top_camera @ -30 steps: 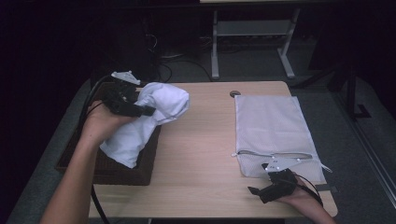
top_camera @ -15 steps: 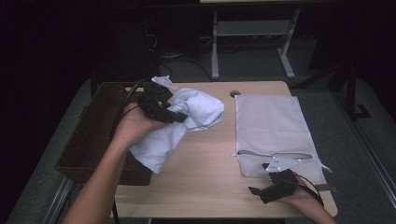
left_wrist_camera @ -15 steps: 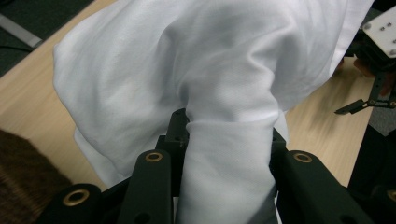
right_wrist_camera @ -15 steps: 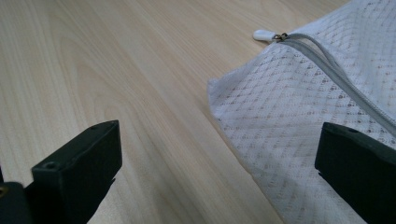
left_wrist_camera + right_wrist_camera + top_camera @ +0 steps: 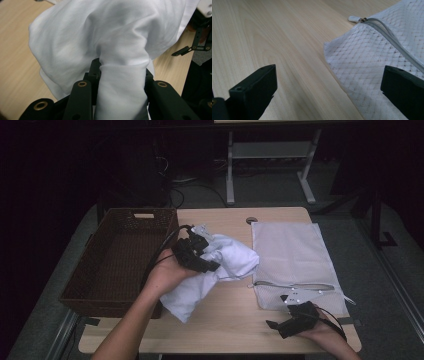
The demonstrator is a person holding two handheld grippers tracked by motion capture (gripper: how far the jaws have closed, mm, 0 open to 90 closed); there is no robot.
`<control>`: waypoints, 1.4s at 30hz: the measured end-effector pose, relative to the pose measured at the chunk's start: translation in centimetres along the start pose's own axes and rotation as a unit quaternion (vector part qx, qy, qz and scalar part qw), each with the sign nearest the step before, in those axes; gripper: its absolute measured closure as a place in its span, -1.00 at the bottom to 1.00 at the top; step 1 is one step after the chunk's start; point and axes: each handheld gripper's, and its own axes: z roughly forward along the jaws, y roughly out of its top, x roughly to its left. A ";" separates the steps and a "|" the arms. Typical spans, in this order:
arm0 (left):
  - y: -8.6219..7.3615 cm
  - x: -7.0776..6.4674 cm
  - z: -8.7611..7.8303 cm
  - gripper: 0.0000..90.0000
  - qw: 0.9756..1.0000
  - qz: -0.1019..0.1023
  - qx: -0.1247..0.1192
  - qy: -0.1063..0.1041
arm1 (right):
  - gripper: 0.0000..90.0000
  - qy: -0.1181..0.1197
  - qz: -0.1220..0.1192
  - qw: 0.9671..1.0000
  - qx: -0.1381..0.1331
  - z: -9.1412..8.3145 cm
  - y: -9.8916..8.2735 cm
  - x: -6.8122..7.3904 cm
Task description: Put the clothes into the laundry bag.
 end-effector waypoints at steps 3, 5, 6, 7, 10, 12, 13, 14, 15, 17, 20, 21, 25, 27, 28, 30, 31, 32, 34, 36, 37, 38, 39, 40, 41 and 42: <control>-0.9 -0.2 1.2 0.45 1.000 -0.005 0.009 0.001 | -1.00 0.000 0.000 1.000 0.000 0.0 0.0 0.0; -1.2 -0.3 1.6 0.45 1.000 -0.008 0.012 0.000 | -1.00 0.000 0.000 1.000 0.000 -0.1 0.0 0.0; -2.0 -0.4 2.4 0.45 1.000 -0.010 0.018 0.002 | -1.00 -0.001 -0.002 1.000 -0.001 -0.1 0.0 -0.1; -2.4 -0.4 2.8 0.45 1.000 -0.012 0.022 0.003 | -1.00 -0.001 -0.002 1.000 -0.001 -0.1 0.0 -0.1; -3.1 -0.5 3.4 0.45 0.999 -0.016 0.029 0.006 | -1.00 -0.001 -0.002 1.000 -0.001 -0.1 0.0 -0.1; -3.9 -0.5 4.1 0.45 0.999 -0.021 0.035 0.009 | -1.00 -0.001 -0.004 1.000 0.000 -0.1 -0.1 -0.1; -4.5 -0.6 4.6 0.45 0.999 -0.022 0.041 0.010 | -1.00 -0.001 -0.003 1.000 0.000 -0.1 -0.1 -0.1; -4.9 -0.6 4.9 0.45 0.999 -0.023 0.044 0.010 | -1.00 -0.002 -0.004 1.000 0.000 -0.1 -0.1 -0.2; -5.2 -0.6 5.3 0.45 0.999 -0.024 0.047 0.012 | -1.00 -0.002 -0.003 1.000 0.001 -0.1 -0.1 -0.2; -5.8 -0.7 5.9 0.44 0.998 -0.026 0.052 0.012 | -1.00 -0.004 -0.002 1.000 0.001 -0.1 -0.1 -0.2; -6.7 -0.9 7.0 0.43 0.998 -0.022 0.060 0.011 | -0.97 -0.014 -0.003 1.000 0.000 -0.4 -0.1 -0.3; -7.0 -0.9 7.3 0.43 0.998 -0.020 0.062 0.010 | -0.87 -0.018 -0.004 1.000 0.003 -0.5 0.0 -0.4; -7.7 -1.1 8.1 0.40 0.998 -0.022 0.059 0.006 | -0.63 -0.032 0.010 0.999 0.010 -1.1 0.1 -0.6; -8.2 -1.2 8.6 0.38 0.998 -0.019 0.055 0.002 | -0.28 -0.035 0.032 0.999 0.007 -1.7 0.0 -1.2; -8.3 -1.3 8.8 0.37 0.998 -0.020 0.053 0.001 | -0.14 -0.038 0.038 0.999 0.007 -1.9 -0.1 -1.3; -8.6 -1.3 9.1 0.36 0.999 -0.021 0.049 -0.003 | 0.10 -0.049 0.043 0.998 0.009 -2.2 -0.2 -1.7; -8.8 -1.4 9.3 0.35 0.999 -0.020 0.047 -0.004 | 0.20 -0.059 0.045 0.997 0.011 -2.4 -0.2 -1.9; -8.9 -1.4 9.4 0.35 0.999 -0.016 0.048 -0.005 | 0.32 -0.070 0.049 0.996 0.012 -2.6 -0.3 -2.2; -9.0 -1.5 9.5 0.34 0.999 -0.016 0.045 -0.003 | 0.53 -0.091 0.061 0.994 0.012 -3.1 -0.4 -2.7; -9.1 -1.5 9.5 0.34 0.999 -0.015 0.043 -0.005 | 0.75 -0.105 0.066 0.992 0.016 -3.6 -0.6 -3.4; -9.2 -1.4 9.6 0.33 0.999 -0.018 0.040 -0.007 | 0.84 -0.113 0.065 0.991 0.021 -3.8 -0.8 -3.8; -9.3 -1.4 9.6 0.33 0.999 -0.018 0.038 -0.009 | 0.92 -0.118 0.062 0.991 0.024 -3.9 -0.9 -4.1; -9.4 -1.4 9.6 0.33 0.999 -0.018 0.037 -0.009 | 0.95 -0.124 0.061 0.990 0.030 -4.0 -1.1 -4.4; -9.4 -1.4 9.6 0.33 0.999 -0.018 0.035 -0.010 | 0.98 -0.128 0.059 0.989 0.034 -4.1 -1.3 -4.7; -9.5 -1.4 9.6 0.32 0.999 -0.019 0.034 -0.010 | 0.98 -0.132 0.059 0.989 0.038 -4.2 -1.5 -4.9; -9.5 -1.3 9.6 0.32 0.999 -0.019 0.033 -0.010 | 0.98 -0.135 0.061 0.988 0.042 -4.3 -1.6 -5.1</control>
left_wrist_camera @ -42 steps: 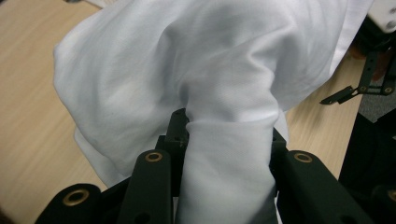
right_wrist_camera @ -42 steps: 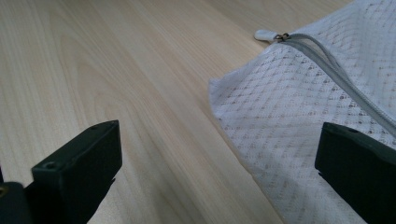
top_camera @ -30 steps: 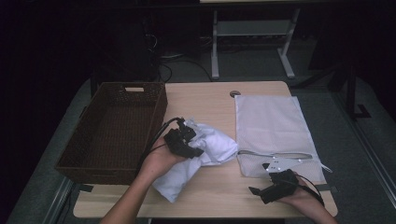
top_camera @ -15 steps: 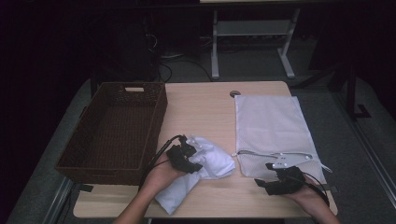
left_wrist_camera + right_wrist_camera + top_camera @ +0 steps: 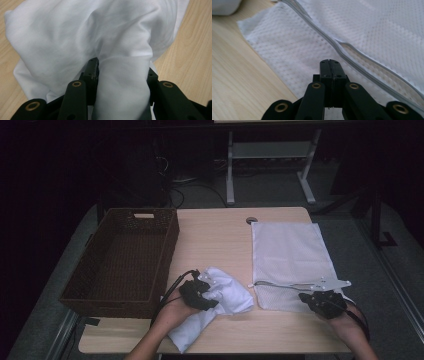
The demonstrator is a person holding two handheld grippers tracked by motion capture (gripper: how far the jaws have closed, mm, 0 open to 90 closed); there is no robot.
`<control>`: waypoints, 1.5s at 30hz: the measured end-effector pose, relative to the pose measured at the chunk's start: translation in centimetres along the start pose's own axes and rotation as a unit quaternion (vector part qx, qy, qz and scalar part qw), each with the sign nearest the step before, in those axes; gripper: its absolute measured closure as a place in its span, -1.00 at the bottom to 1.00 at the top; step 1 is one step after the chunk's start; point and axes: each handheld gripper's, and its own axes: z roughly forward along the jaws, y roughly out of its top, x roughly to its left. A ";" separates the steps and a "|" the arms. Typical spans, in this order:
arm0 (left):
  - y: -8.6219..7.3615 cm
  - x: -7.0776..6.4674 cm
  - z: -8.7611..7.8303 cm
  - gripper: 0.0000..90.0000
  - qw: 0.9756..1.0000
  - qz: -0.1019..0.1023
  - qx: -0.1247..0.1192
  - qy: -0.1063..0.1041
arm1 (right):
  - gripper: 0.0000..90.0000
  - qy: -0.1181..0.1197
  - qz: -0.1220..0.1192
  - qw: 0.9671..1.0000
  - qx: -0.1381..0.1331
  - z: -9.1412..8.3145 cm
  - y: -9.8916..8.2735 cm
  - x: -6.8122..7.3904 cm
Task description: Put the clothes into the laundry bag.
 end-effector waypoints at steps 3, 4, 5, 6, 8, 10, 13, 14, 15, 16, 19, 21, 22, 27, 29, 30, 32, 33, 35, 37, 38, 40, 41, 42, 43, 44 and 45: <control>-0.1 0.1 0.0 0.31 1.000 -0.004 -0.004 -0.004 | 0.98 0.001 0.006 1.000 0.011 0.1 -0.3 -0.5; -0.1 0.1 0.0 0.31 1.000 -0.004 -0.004 -0.005 | 0.98 -0.001 0.004 1.000 0.016 0.2 -0.4 -0.6; -0.1 0.1 0.0 0.31 1.000 -0.006 -0.006 -0.005 | 0.98 -0.001 0.004 1.000 0.020 0.4 -0.5 -0.7; -0.1 0.1 0.0 0.30 1.000 -0.006 -0.006 -0.005 | 0.98 0.000 0.005 1.000 0.025 0.5 -0.6 -0.7; -0.2 0.1 0.0 0.30 1.000 -0.006 -0.008 -0.005 | 0.98 0.002 0.001 1.000 0.031 0.6 -0.6 -0.7; -0.2 0.1 0.0 0.29 1.000 -0.003 -0.006 -0.005 | 0.98 0.004 0.000 0.999 0.036 0.8 -0.6 -0.6; -0.2 0.1 0.0 0.29 1.000 -0.004 -0.006 -0.006 | 0.98 0.007 -0.007 0.999 0.044 1.3 -0.6 -0.4; -0.2 0.1 0.0 0.29 1.000 -0.004 -0.006 -0.006 | 0.98 0.007 -0.010 0.999 0.045 1.4 -0.6 -0.3; -0.2 0.1 0.0 0.29 1.000 -0.004 -0.006 -0.006 | 0.98 0.009 -0.008 0.999 0.045 1.5 -0.5 -0.3; -0.2 0.1 0.0 0.29 1.000 -0.004 -0.006 -0.006 | 0.98 0.008 -0.009 0.999 0.045 1.6 -0.5 -0.2; -0.2 0.1 0.0 0.29 1.000 -0.004 -0.007 -0.006 | 0.98 0.009 -0.010 0.999 0.045 1.7 -0.3 -0.1; -0.2 0.1 0.0 0.29 1.000 -0.005 -0.007 -0.007 | 0.98 0.014 -0.013 0.999 0.043 2.2 0.3 0.3; -0.2 0.2 -0.1 0.29 1.000 -0.004 -0.006 -0.007 | 0.98 0.014 -0.015 0.999 0.043 2.5 0.6 0.5; -0.2 0.1 0.0 0.29 1.000 -0.006 -0.007 -0.006 | 0.98 0.016 -0.028 0.999 0.042 3.7 2.1 1.3; -0.2 0.1 0.0 0.29 1.000 -0.005 -0.007 -0.006 | 0.98 0.017 -0.034 0.998 0.042 4.2 2.6 1.7; -0.2 0.1 0.0 0.29 1.000 -0.005 -0.008 -0.005 | 0.98 0.017 -0.036 0.998 0.042 4.5 2.9 1.8; -0.2 0.1 0.0 0.29 1.000 -0.005 -0.007 -0.004 | 0.98 0.020 -0.040 0.998 0.041 5.0 3.6 2.1; -0.2 0.1 -0.1 0.29 1.000 -0.005 -0.007 -0.004 | 0.98 0.021 -0.043 0.998 0.040 5.3 3.9 2.3; -0.2 0.1 0.0 0.28 1.000 -0.004 -0.007 -0.004 | 0.98 0.025 -0.048 0.998 0.040 5.9 4.6 2.7; -0.2 0.1 -0.1 0.29 1.000 -0.004 -0.007 -0.004 | 0.98 0.034 -0.046 0.998 0.034 6.4 5.1 3.1; -0.2 0.1 -0.1 0.28 1.000 -0.004 -0.007 -0.004 | 0.98 0.037 -0.050 0.997 0.035 6.6 5.3 3.3; -0.2 0.1 0.0 0.29 1.000 -0.005 -0.008 -0.005 | 0.98 0.039 -0.058 0.997 0.035 7.0 5.9 3.9; -0.2 0.1 -0.1 0.29 1.000 -0.005 -0.008 -0.005 | 0.98 0.042 -0.060 0.997 0.034 7.2 6.1 4.1; -0.2 0.1 -0.1 0.29 1.000 -0.005 -0.008 -0.005 | 0.98 0.043 -0.062 0.997 0.034 7.4 6.3 4.3; -0.2 0.1 0.0 0.29 1.000 -0.005 -0.008 -0.005 | 0.98 0.047 -0.062 0.996 0.033 7.5 6.4 4.4; -0.2 0.1 0.0 0.29 1.000 -0.005 -0.008 -0.005 | 0.98 0.047 -0.062 0.996 0.033 7.5 6.4 4.4; -0.2 0.1 -0.1 0.29 1.000 -0.006 -0.008 -0.006 | 0.98 0.049 -0.060 0.997 0.027 7.1 6.5 4.3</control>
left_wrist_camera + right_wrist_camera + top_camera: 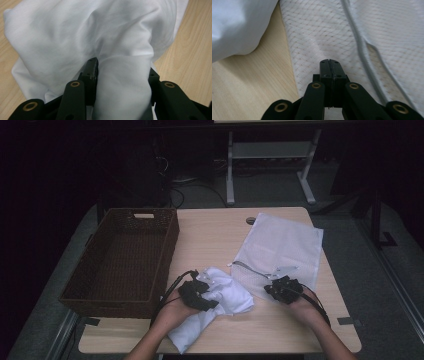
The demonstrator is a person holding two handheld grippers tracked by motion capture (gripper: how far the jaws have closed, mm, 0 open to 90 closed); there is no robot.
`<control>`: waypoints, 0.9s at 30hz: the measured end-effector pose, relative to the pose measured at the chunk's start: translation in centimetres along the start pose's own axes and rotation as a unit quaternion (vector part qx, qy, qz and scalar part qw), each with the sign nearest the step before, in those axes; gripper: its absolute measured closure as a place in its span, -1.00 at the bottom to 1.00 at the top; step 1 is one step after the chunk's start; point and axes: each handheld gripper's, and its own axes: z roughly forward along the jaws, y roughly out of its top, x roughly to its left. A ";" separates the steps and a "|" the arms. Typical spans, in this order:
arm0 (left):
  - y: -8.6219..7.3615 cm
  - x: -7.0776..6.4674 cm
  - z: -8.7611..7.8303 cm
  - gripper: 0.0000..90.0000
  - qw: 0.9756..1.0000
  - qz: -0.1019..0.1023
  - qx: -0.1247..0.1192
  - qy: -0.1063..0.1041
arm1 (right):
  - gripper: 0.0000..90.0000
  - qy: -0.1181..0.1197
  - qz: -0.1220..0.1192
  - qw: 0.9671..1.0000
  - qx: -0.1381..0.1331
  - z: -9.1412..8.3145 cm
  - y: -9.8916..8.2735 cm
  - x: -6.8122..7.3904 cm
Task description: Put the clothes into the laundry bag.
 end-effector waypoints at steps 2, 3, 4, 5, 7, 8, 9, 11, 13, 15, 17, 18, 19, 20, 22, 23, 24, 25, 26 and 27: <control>0.0 0.0 0.0 0.28 1.000 0.000 0.000 0.000 | 0.97 -0.001 0.012 1.000 -0.014 -1.0 -0.3 -0.7; 0.0 0.0 0.0 0.29 1.000 0.000 0.000 0.000 | 0.97 -0.001 0.012 1.000 -0.014 -1.0 -0.3 -0.7; 0.0 0.0 0.0 0.29 1.000 0.000 0.000 0.000 | 0.97 -0.014 0.024 0.999 -0.025 -2.3 -0.7 -1.9; 0.0 0.0 0.0 0.29 1.000 0.000 0.000 0.000 | 0.97 -0.024 0.033 0.999 -0.031 -2.9 -1.1 -2.6; 0.0 0.0 0.0 0.29 1.000 0.000 0.000 0.000 | 0.97 -0.045 0.051 0.997 -0.034 -3.9 -2.1 -4.1; 0.0 0.0 0.0 0.29 1.000 0.001 0.001 0.000 | 0.97 -0.055 0.063 0.996 -0.034 -4.4 -2.6 -4.8; 0.0 0.0 0.0 0.29 1.000 0.000 0.001 0.000 | 0.97 -0.063 0.073 0.995 -0.035 -4.7 -3.1 -5.5; 0.0 0.1 0.0 0.29 1.000 0.001 0.001 -0.001 | 0.97 -0.074 0.090 0.993 -0.033 -5.1 -4.0 -6.8; 0.0 0.1 0.0 0.29 1.000 0.001 0.001 -0.002 | 0.97 -0.080 0.101 0.991 -0.026 -5.1 -4.6 -7.7; 0.0 0.1 0.0 0.29 1.000 0.001 0.001 -0.001 | 0.97 -0.085 0.102 0.991 -0.016 -4.7 -4.9 -8.2; 0.0 0.1 0.0 0.29 1.000 0.001 0.001 -0.001 | 0.97 -0.081 0.102 0.991 -0.009 -4.2 -5.0 -8.4; 0.0 0.1 0.0 0.29 1.000 0.001 0.001 -0.001 | 0.97 -0.079 0.099 0.992 -0.005 -4.0 -4.9 -8.4; 0.0 0.1 0.0 0.29 1.000 0.001 0.001 -0.001 | 0.97 -0.078 0.095 0.992 0.000 -3.7 -4.9 -8.3; 0.0 0.1 0.0 0.29 1.000 0.000 0.001 -0.002 | 0.97 -0.077 0.092 0.993 0.007 -3.4 -4.8 -8.2; 0.0 0.1 0.0 0.29 1.000 0.000 0.000 -0.001 | 0.97 -0.075 0.082 0.994 0.020 -2.8 -4.7 -7.7; 0.0 0.1 0.0 0.29 1.000 0.000 0.000 -0.002 | 0.98 -0.076 0.077 0.994 0.020 -2.7 -4.7 -7.5; 0.0 0.1 0.0 0.29 1.000 0.000 0.000 -0.002 | 0.98 -0.073 0.074 0.994 0.021 -2.6 -4.6 -7.3; 0.0 0.1 0.0 0.29 1.000 0.000 0.000 -0.002 | 0.98 -0.072 0.068 0.995 0.023 -2.6 -4.4 -7.0; 0.0 0.1 0.0 0.29 1.000 0.000 0.000 -0.002 | 0.98 -0.071 0.062 0.995 0.025 -2.5 -4.3 -6.7; 0.0 0.1 0.0 0.29 1.000 0.000 0.000 -0.002 | 0.98 -0.071 0.062 0.995 0.025 -2.5 -4.3 -6.7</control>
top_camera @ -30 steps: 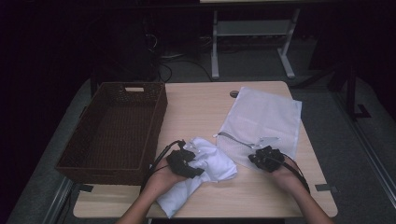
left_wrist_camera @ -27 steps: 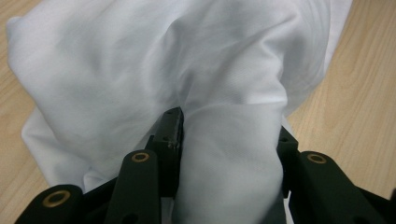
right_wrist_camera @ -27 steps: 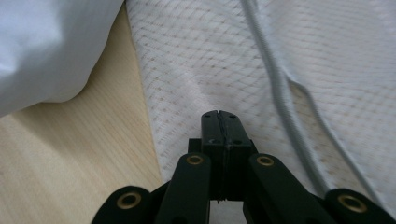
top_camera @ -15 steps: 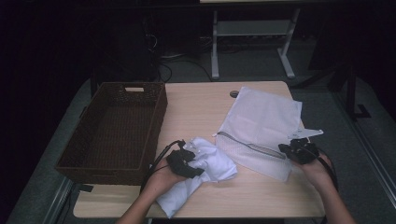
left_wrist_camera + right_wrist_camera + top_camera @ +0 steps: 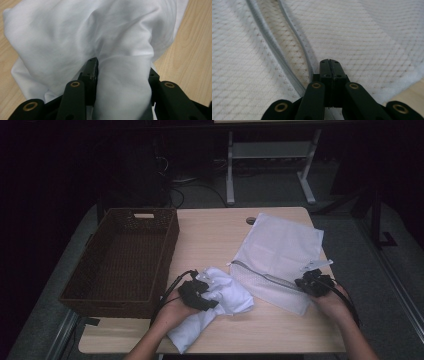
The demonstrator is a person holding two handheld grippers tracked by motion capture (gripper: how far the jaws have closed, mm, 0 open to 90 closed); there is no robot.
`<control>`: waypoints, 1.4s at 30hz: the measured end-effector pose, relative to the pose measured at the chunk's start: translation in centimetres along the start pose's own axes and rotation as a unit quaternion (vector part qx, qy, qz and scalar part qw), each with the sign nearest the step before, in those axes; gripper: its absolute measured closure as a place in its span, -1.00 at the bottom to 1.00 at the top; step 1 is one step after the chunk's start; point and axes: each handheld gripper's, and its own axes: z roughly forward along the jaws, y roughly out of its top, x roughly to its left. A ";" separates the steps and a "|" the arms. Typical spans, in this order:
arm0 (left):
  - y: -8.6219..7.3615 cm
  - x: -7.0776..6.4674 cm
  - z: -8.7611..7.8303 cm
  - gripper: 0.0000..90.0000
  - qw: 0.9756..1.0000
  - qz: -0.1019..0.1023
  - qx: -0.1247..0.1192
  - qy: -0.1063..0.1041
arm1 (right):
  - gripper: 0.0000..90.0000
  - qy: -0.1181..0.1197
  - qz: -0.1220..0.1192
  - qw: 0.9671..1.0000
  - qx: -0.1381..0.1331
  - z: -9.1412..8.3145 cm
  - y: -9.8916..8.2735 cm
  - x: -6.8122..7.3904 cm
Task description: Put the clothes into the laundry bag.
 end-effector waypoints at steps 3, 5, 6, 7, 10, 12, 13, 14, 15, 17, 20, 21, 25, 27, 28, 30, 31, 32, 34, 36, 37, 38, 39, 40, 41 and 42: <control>0.0 0.0 0.0 0.29 1.000 0.000 0.001 0.001 | 0.98 0.013 -0.020 1.000 0.003 -0.2 0.1 1.2; 0.0 0.0 0.0 0.29 1.000 0.000 0.000 0.000 | 0.98 0.023 -0.030 0.999 0.006 -0.3 0.1 1.9; 0.0 0.0 0.0 0.29 1.000 0.000 0.000 0.000 | 0.98 0.028 -0.035 0.999 0.006 -0.4 0.2 2.3; 0.0 0.0 0.0 0.29 1.000 0.000 0.000 0.000 | 0.98 0.034 -0.040 0.999 0.006 -0.5 0.2 2.7; 0.0 0.0 0.0 0.29 1.000 0.000 0.000 -0.001 | 0.98 0.055 -0.062 0.997 0.007 -0.6 0.4 4.2; 0.0 0.0 0.0 0.29 1.000 0.000 0.000 0.000 | 0.98 0.066 -0.074 0.995 0.010 -0.6 0.6 5.1; 0.0 0.0 0.0 0.29 1.000 0.000 0.000 0.000 | 0.98 0.070 -0.082 0.994 0.012 -0.7 0.7 5.5; 0.0 0.0 0.0 0.29 1.000 0.000 0.000 0.000 | 0.98 0.073 -0.089 0.993 0.013 -0.7 0.8 5.9; 0.0 0.0 0.0 0.29 1.000 0.000 0.000 0.000 | 0.98 0.075 -0.094 0.993 0.015 -0.7 0.9 6.2; 0.0 0.0 0.0 0.29 1.000 0.000 0.000 0.000 | 0.98 0.078 -0.099 0.992 0.017 -0.8 0.9 6.6; 0.0 0.0 0.0 0.29 1.000 0.000 0.000 0.000 | 0.93 0.077 -0.100 0.992 0.016 -0.8 0.9 6.7; 0.0 0.0 0.0 0.29 1.000 0.000 0.000 -0.001 | 0.77 0.080 -0.090 0.993 0.011 -0.9 1.0 6.4; 0.0 0.0 0.0 0.29 1.000 -0.001 0.000 -0.002 | 0.57 0.098 -0.047 0.994 -0.026 -1.3 1.7 5.6; 0.0 0.0 0.0 0.29 1.000 -0.001 0.000 -0.001 | 0.51 0.106 -0.038 0.992 -0.050 -1.4 2.4 5.5; 0.0 0.0 0.0 0.29 1.000 -0.001 0.000 -0.001 | 0.51 0.110 -0.035 0.991 -0.062 -1.2 2.8 5.5; 0.0 0.0 0.0 0.29 1.000 -0.001 0.000 -0.001 | 0.51 0.112 -0.034 0.991 -0.072 -0.7 3.8 5.7; 0.0 0.0 0.0 0.29 1.000 -0.001 0.000 0.000 | 0.52 0.110 -0.037 0.990 -0.075 -0.4 4.2 5.8; 0.0 0.0 0.0 0.29 1.000 -0.001 0.000 0.000 | 0.53 0.113 -0.036 0.990 -0.078 -0.1 4.7 5.9; 0.0 0.0 0.0 0.29 1.000 -0.001 0.000 0.000 | 0.54 0.117 -0.035 0.989 -0.081 0.3 5.1 6.0; 0.0 0.0 0.0 0.29 1.000 -0.002 0.000 -0.001 | 0.56 0.122 -0.038 0.989 -0.081 1.6 6.2 6.4; 0.0 0.0 0.0 0.29 1.000 -0.002 0.000 -0.001 | 0.56 0.120 -0.040 0.989 -0.080 2.0 6.5 6.6; 0.0 0.0 0.0 0.29 1.000 -0.002 0.000 -0.001 | 0.57 0.119 -0.041 0.989 -0.078 2.4 6.6 6.7; -0.1 0.0 0.0 0.29 1.000 -0.002 -0.001 -0.001 | 0.58 0.118 -0.043 0.989 -0.075 2.7 6.8 6.9; -0.1 0.0 0.0 0.29 1.000 -0.002 -0.001 -0.001 | 0.58 0.118 -0.043 0.989 -0.075 2.7 6.8 6.9; -0.1 0.0 0.0 0.29 1.000 -0.002 -0.001 -0.002 | 0.60 0.115 -0.045 0.990 -0.070 3.4 6.9 7.0; -0.1 0.0 0.0 0.29 1.000 -0.002 -0.001 -0.002 | 0.60 0.115 -0.045 0.990 -0.070 3.4 6.9 7.0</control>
